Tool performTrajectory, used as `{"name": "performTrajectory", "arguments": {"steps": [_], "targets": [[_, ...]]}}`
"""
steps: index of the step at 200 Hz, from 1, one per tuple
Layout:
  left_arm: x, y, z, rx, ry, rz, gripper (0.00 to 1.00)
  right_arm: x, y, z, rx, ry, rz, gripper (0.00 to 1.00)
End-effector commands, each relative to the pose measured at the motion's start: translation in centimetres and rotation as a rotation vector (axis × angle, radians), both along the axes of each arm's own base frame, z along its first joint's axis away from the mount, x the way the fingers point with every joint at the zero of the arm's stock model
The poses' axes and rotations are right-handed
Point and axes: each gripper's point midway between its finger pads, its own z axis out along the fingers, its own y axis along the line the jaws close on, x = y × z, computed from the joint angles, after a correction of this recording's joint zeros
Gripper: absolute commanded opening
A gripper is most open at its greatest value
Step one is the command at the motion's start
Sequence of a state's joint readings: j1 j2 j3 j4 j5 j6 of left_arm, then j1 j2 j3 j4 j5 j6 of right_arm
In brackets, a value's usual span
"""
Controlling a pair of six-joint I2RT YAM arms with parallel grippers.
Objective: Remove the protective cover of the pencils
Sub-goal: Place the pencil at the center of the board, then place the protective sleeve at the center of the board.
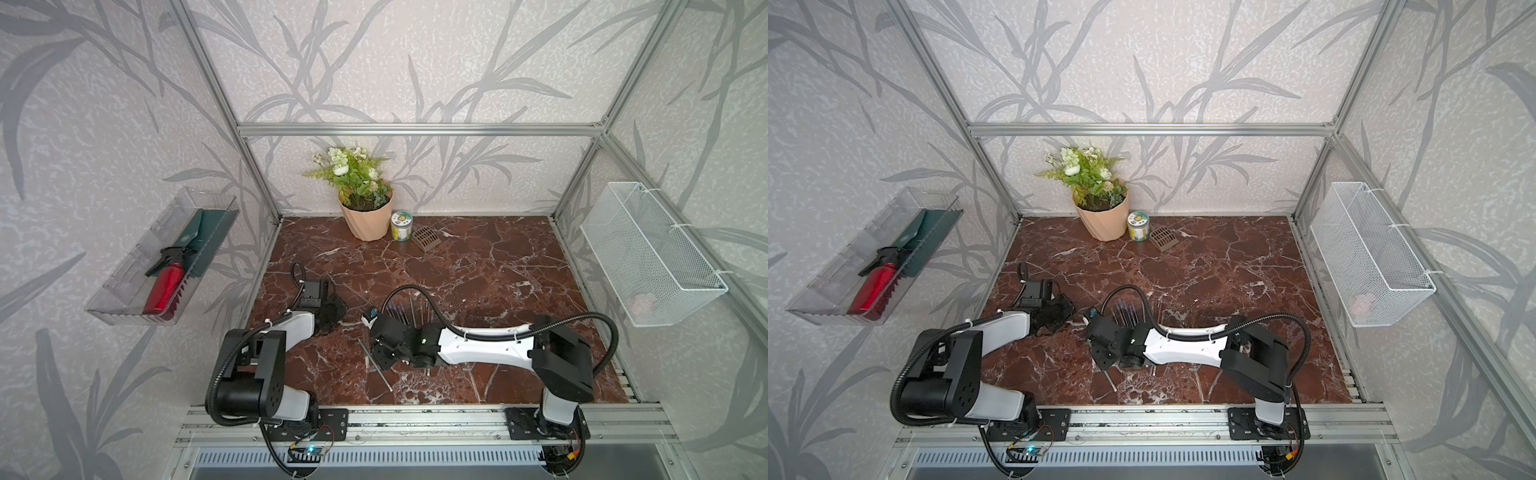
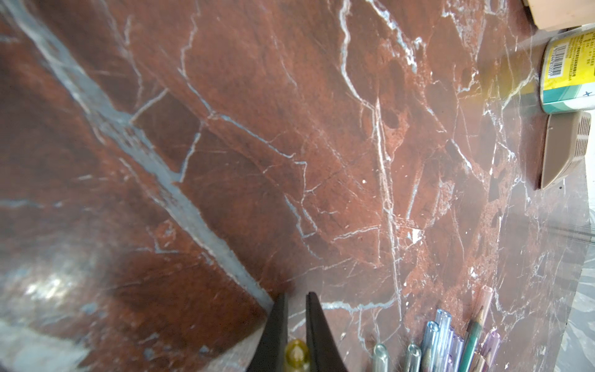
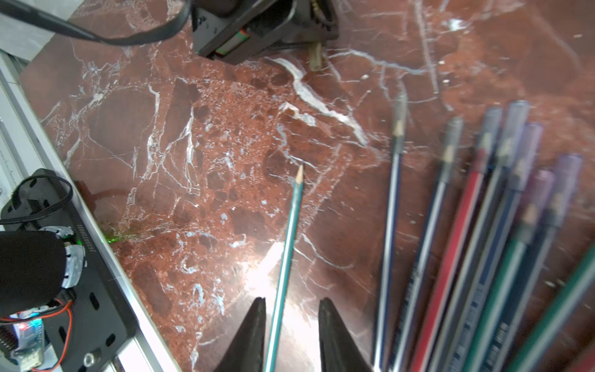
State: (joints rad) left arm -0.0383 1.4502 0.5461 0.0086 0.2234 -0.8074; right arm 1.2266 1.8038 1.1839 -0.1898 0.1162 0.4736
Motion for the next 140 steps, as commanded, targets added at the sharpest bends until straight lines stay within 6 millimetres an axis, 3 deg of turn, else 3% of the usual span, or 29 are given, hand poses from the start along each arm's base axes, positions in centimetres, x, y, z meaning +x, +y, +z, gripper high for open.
{"name": "performTrajectory", "arguments": {"steps": [1, 94, 140], "targets": [[-2.8, 0.7, -2.3, 0.056, 0.153, 0.001, 0.12, 1.1, -1.4, 0.5, 0.007, -0.044, -0.043, 0.32], [-2.9, -0.8, -2.2, 0.134, 0.220, -0.076, 0.24, 3.7, -1.3, -0.7, 0.052, -0.046, -0.061, 0.32], [-2.9, -1.0, -2.8, 0.144, 0.250, -0.082, 0.24, 4.1, -1.2, -1.1, 0.039, -0.048, -0.057, 0.31]]}}
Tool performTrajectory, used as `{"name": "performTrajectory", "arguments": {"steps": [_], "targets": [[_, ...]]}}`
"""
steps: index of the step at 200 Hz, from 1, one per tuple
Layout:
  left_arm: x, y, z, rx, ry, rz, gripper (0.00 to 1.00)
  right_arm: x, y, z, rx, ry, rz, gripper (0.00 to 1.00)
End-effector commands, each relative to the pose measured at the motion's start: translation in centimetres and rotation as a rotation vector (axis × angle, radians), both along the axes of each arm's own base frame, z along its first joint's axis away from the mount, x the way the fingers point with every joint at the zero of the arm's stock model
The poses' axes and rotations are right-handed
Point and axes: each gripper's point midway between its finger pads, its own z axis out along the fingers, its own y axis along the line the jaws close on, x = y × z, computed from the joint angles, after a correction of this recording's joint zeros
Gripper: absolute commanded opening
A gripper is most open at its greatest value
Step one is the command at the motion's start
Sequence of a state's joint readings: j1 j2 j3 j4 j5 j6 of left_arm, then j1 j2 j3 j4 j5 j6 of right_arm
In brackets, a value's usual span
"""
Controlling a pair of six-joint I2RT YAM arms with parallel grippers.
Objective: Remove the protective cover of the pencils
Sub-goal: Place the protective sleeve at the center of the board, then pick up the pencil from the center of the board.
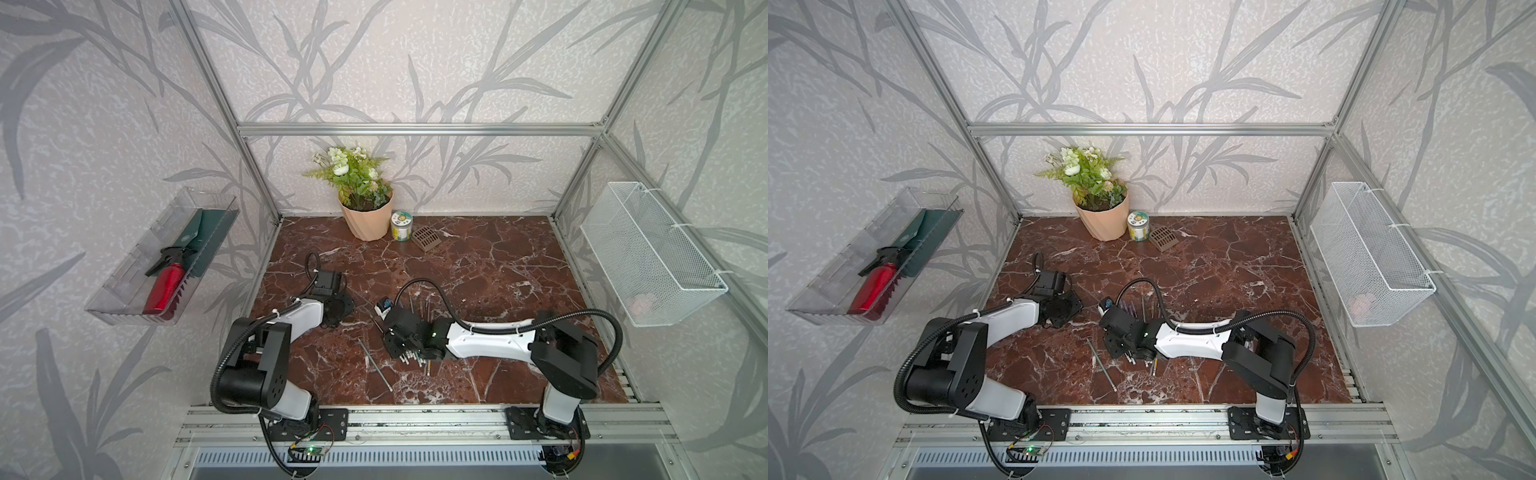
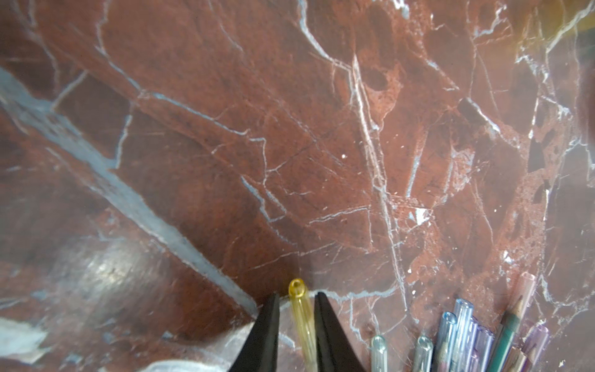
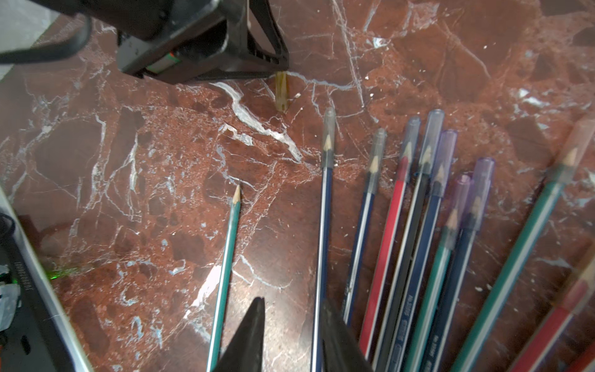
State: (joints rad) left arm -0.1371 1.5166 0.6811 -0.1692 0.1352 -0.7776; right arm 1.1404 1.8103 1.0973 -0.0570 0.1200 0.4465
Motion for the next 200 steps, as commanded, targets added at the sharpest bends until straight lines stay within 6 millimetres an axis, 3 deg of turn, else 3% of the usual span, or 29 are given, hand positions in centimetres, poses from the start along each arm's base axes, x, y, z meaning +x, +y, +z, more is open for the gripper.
{"name": "performTrajectory", "arguments": {"steps": [1, 55, 200], "targets": [[-3.0, 0.7, -2.8, 0.048, 0.150, 0.000, 0.24, 0.4, 0.5, 0.4, 0.010, -0.016, 0.011, 0.31], [-2.7, 0.3, -3.0, 0.025, 0.146, -0.007, 0.24, 0.5, -0.8, -1.4, -0.089, -0.009, 0.008, 0.31], [-3.2, 0.6, -1.0, 0.026, 0.089, 0.009, 0.30, 1.0, -0.5, -4.9, -0.221, 0.070, 0.011, 0.27]]}}
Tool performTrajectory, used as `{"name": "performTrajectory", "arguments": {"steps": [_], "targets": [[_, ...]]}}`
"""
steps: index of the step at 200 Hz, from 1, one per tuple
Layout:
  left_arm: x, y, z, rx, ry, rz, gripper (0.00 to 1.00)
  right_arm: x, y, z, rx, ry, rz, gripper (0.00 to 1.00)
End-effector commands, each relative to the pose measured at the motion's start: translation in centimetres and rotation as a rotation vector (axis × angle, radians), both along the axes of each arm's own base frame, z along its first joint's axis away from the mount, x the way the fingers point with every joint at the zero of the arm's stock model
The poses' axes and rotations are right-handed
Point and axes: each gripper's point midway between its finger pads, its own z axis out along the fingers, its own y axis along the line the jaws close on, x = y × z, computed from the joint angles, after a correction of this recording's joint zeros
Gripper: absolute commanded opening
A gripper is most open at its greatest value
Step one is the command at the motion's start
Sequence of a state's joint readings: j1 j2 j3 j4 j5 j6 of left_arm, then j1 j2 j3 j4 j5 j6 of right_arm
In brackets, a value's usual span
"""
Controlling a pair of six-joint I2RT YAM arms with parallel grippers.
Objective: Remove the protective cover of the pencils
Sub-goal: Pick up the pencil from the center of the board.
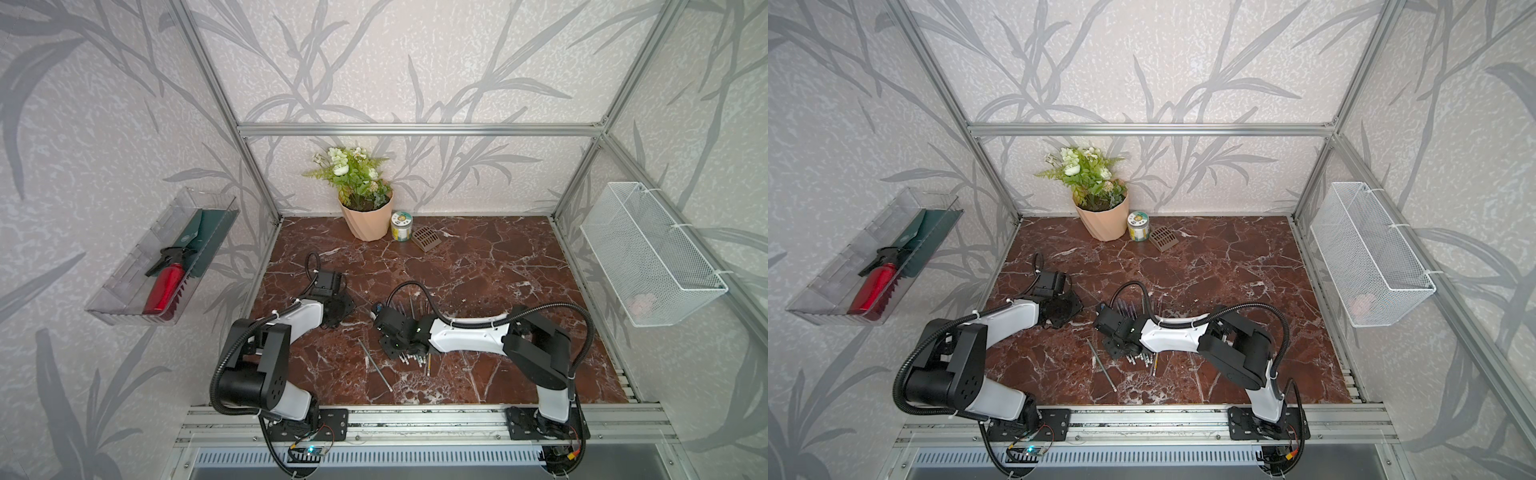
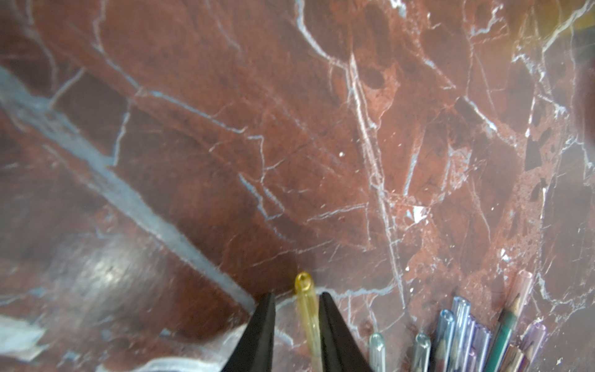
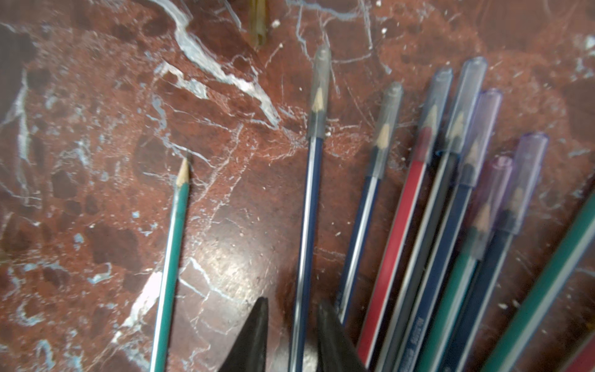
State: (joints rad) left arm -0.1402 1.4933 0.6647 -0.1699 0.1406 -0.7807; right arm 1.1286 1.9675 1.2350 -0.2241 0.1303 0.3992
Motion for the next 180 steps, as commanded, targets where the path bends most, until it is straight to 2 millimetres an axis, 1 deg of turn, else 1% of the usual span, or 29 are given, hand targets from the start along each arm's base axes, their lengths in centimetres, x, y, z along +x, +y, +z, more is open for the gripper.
{"name": "performTrajectory", "arguments": {"steps": [1, 24, 53, 93, 120, 145, 180], "targets": [[-2.8, 0.7, -1.2, 0.033, 0.094, 0.013, 0.30, 0.4, -0.1, -0.5, -0.032, 0.019, -0.011, 0.27], [-3.0, 0.8, -0.7, 0.030, 0.078, 0.018, 0.30, 0.4, -0.1, -1.0, -0.045, 0.033, -0.011, 0.27], [-3.3, 0.8, 0.6, 0.020, 0.038, 0.021, 0.30, 0.4, -0.2, -1.5, -0.062, 0.044, -0.010, 0.26], [-4.2, 1.2, 3.2, 0.009, -0.070, 0.040, 0.35, 0.2, -0.3, -2.1, -0.079, 0.058, -0.011, 0.26], [-4.7, 1.4, 5.3, -0.014, -0.197, 0.063, 0.38, 0.0, -0.3, -2.6, -0.092, 0.070, -0.008, 0.24], [-5.5, 1.9, 7.0, -0.032, -0.317, 0.092, 0.50, 0.0, -0.4, -2.7, -0.096, 0.074, -0.008, 0.19], [-7.2, 3.3, 9.5, -0.019, -0.462, 0.144, 0.55, -0.1, -0.3, -2.7, -0.090, 0.080, -0.007, 0.12]]}}
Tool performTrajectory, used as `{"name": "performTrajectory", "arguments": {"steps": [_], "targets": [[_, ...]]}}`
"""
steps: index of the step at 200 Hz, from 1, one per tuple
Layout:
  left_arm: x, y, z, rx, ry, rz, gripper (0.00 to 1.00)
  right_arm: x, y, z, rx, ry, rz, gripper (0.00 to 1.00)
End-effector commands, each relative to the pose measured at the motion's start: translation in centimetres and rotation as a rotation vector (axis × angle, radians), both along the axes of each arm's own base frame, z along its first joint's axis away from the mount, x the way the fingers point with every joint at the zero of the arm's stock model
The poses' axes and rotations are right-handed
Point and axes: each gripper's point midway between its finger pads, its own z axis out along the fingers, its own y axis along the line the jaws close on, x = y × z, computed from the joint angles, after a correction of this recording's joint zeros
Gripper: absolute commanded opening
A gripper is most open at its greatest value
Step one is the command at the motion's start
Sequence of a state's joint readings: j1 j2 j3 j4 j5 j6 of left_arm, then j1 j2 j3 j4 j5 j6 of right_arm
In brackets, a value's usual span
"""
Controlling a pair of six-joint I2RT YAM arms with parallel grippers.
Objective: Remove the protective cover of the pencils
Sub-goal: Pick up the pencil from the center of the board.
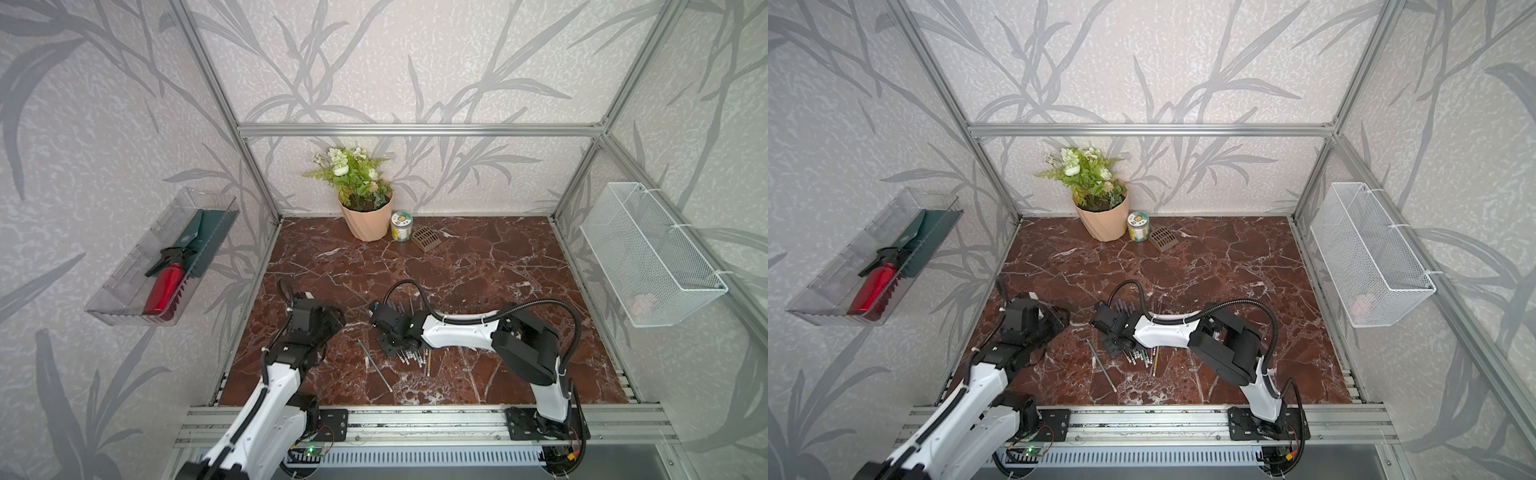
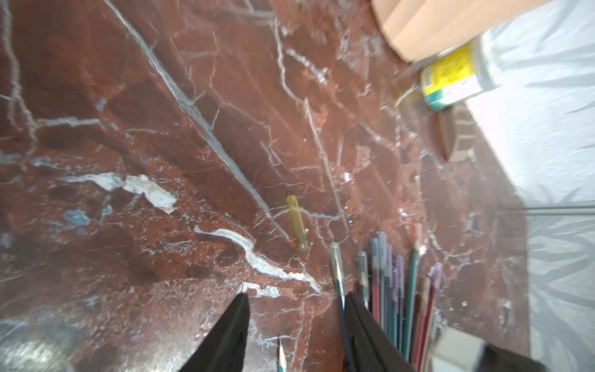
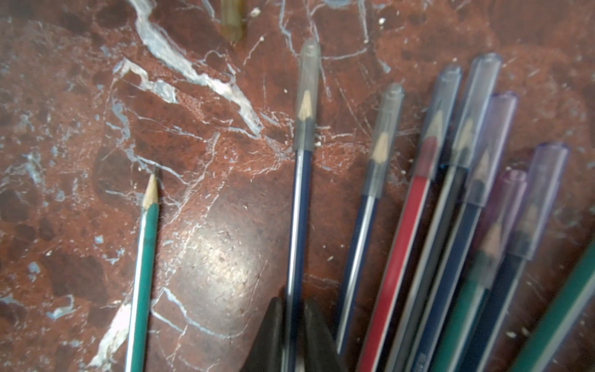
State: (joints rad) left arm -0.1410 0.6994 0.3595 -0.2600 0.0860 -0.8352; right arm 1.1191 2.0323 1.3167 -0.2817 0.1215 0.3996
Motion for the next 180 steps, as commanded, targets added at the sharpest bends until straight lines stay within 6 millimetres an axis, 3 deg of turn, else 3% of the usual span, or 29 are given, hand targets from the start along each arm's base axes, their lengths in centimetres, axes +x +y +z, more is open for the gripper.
{"name": "performTrajectory", "arguments": {"steps": [1, 34, 63, 180], "targets": [[-0.9, 1.5, 1.2, 0.018, -0.069, 0.075, 0.55, -0.8, -0.9, -1.9, -0.056, 0.056, 0.000, 0.12], [-2.0, 2.2, 2.5, 0.019, -0.145, 0.101, 0.61, -0.8, -0.8, -1.4, -0.044, 0.051, -0.001, 0.06], [-2.0, 1.9, 2.4, 0.012, -0.131, 0.089, 0.61, -0.8, -0.5, -0.6, -0.023, 0.044, 0.002, 0.03], [0.3, -2.9, 2.0, -0.171, -0.132, -0.100, 0.56, -1.8, -0.7, 4.9, 0.141, -0.019, 0.028, 0.00]]}}
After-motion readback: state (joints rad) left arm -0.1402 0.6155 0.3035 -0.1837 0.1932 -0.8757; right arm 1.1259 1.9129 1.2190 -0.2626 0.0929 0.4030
